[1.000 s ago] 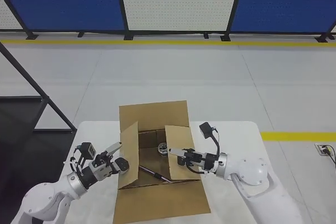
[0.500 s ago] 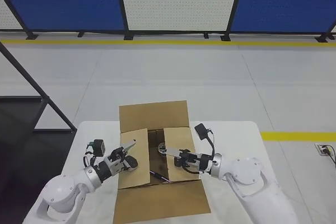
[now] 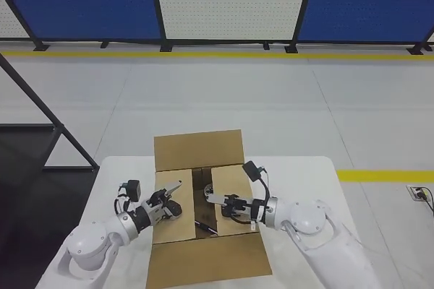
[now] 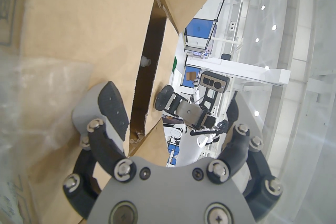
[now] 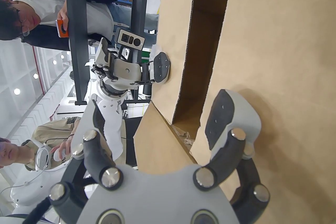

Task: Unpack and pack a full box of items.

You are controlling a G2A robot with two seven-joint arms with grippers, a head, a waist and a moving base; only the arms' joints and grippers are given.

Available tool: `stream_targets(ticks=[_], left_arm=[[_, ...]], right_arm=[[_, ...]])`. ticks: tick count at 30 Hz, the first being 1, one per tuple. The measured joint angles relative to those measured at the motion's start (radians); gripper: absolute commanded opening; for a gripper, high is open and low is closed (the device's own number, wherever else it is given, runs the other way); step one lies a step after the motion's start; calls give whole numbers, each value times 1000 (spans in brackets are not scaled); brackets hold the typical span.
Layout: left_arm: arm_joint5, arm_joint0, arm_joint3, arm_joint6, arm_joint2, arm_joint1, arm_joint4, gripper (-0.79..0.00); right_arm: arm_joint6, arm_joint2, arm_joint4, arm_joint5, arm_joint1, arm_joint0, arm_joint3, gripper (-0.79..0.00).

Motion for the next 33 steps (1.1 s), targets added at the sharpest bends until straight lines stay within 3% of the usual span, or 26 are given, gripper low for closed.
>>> stream_targets(ticks=[19, 33], left_arm=[[27, -6, 2, -2, 13, -3, 0, 0], [-5, 45, -111, -43, -110, 8, -111, 0]], right_arm=[[-5, -14, -67, 59, -1, 4, -20, 0], [19, 47, -22, -10, 12, -38, -119, 0]])
